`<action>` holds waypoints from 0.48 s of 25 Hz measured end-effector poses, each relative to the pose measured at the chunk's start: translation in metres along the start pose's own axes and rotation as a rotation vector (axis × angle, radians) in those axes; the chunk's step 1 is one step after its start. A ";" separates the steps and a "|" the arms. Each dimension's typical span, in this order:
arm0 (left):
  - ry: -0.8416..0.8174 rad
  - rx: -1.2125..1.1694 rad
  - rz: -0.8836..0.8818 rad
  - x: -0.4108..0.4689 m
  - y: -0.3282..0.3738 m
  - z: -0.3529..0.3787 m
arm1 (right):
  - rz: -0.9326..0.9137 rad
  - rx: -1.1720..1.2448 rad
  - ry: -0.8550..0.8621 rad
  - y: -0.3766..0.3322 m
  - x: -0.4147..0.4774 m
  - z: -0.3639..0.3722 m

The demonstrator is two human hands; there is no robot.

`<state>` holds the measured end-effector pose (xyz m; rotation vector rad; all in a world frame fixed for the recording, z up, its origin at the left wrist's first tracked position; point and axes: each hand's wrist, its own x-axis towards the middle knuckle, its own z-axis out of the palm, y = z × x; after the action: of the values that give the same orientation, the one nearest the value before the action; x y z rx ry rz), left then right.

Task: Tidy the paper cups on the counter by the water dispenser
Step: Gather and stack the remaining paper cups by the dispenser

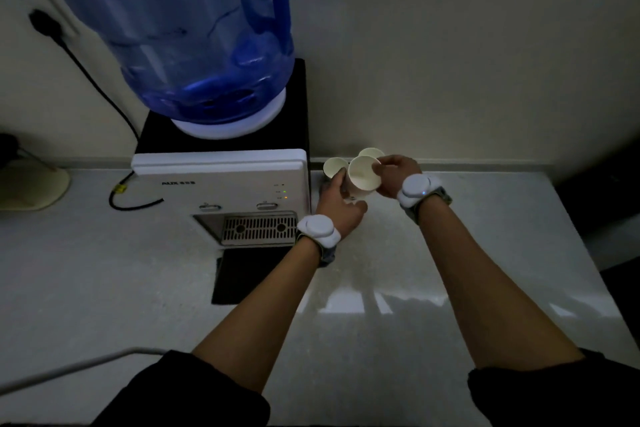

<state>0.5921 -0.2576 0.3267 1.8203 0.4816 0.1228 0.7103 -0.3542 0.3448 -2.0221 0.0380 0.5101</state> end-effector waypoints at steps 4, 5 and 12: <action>0.078 0.085 0.024 0.015 0.008 0.002 | -0.059 -0.096 -0.065 -0.024 0.033 0.001; 0.112 0.091 0.059 0.020 0.009 0.002 | -0.072 -0.107 -0.079 -0.030 0.040 0.004; 0.151 0.003 -0.054 0.051 0.006 0.007 | -0.189 -0.253 -0.182 -0.050 0.083 0.021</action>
<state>0.6420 -0.2460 0.3221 1.8072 0.6371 0.2237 0.7905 -0.2963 0.3480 -2.1882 -0.3411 0.5989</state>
